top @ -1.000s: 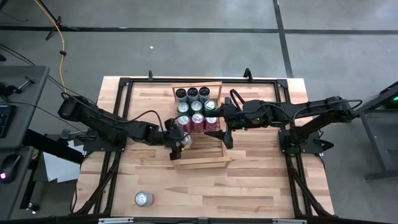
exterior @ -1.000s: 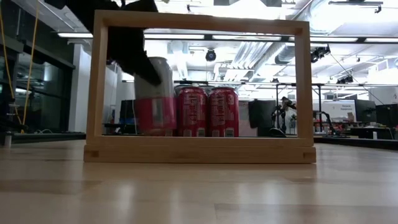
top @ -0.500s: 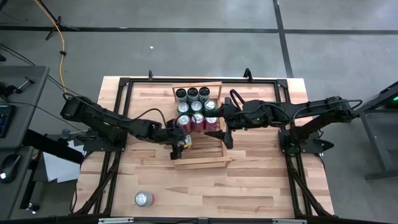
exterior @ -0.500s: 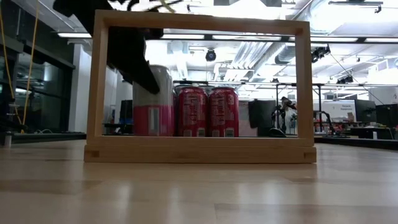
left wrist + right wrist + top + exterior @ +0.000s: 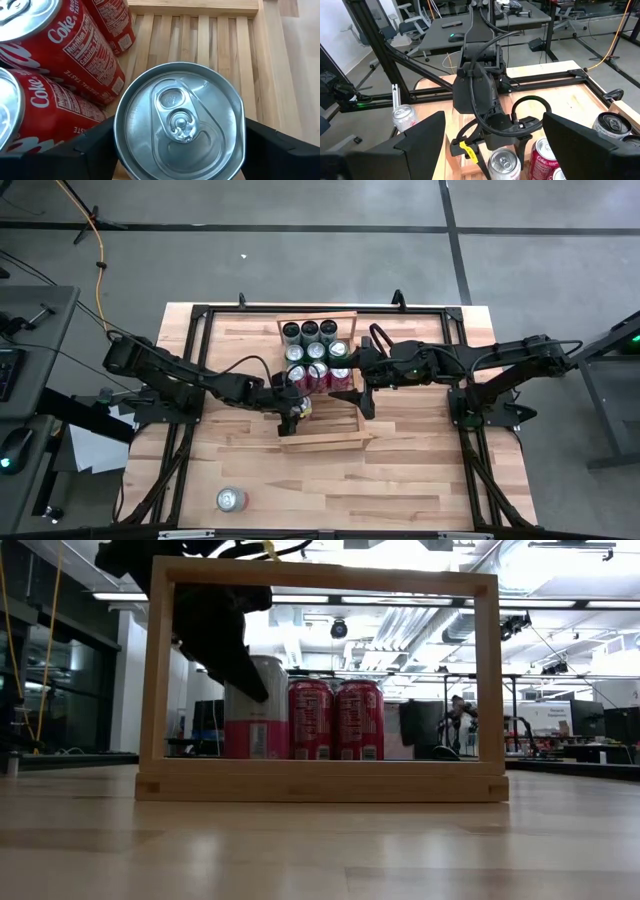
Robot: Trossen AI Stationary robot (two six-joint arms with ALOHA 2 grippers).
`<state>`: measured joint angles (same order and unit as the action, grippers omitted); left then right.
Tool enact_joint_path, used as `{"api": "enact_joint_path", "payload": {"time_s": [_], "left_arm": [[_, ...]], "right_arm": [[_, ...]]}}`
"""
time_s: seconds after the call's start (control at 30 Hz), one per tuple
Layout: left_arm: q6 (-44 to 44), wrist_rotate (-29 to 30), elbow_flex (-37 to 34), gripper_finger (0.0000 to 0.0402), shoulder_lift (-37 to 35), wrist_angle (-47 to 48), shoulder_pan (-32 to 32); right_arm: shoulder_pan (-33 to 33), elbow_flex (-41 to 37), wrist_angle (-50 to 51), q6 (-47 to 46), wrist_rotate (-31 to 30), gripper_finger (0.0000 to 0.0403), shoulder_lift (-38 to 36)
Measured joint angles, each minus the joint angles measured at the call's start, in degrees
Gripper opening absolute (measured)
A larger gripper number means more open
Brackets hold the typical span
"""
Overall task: Place canned beverage on shelf
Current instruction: Put the top pink can on the shelf
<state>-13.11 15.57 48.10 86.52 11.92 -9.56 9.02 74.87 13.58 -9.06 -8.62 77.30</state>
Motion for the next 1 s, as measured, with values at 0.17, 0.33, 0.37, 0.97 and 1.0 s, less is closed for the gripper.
{"api": "enact_joint_path", "payload": {"time_s": [0.17, 0.33, 0.37, 0.97, 1.0], "left_arm": [[-0.1, 0.0, -0.1, 0.0333, 0.1, 0.3, 0.0], [-0.1, -1.8, 0.0, 0.0340, 0.1, 0.7, 0.0], [-0.1, -2.0, 0.2, 0.0340, 0.1, 1.2, 0.0], [9.8, -2.4, 16.9, 0.0342, -0.6, 22.2, 2.8], [9.7, -2.4, 17.9, 0.0342, -1.2, 23.1, 2.9]], "right_arm": [[0.0, 0.0, 0.0, 0.0, 0.0, 0.0319, 0.0], [0.0, 0.0, 0.0, 0.0, 0.0, 0.0319, 0.0], [0.0, 0.0, 0.0, 0.0, 0.0, 0.0319, 0.0], [0.0, 0.0, 0.0, 0.1, 0.0, 0.0319, 0.0], [0.0, 0.0, -0.1, 0.1, 0.0, 0.0319, 0.0]]}}
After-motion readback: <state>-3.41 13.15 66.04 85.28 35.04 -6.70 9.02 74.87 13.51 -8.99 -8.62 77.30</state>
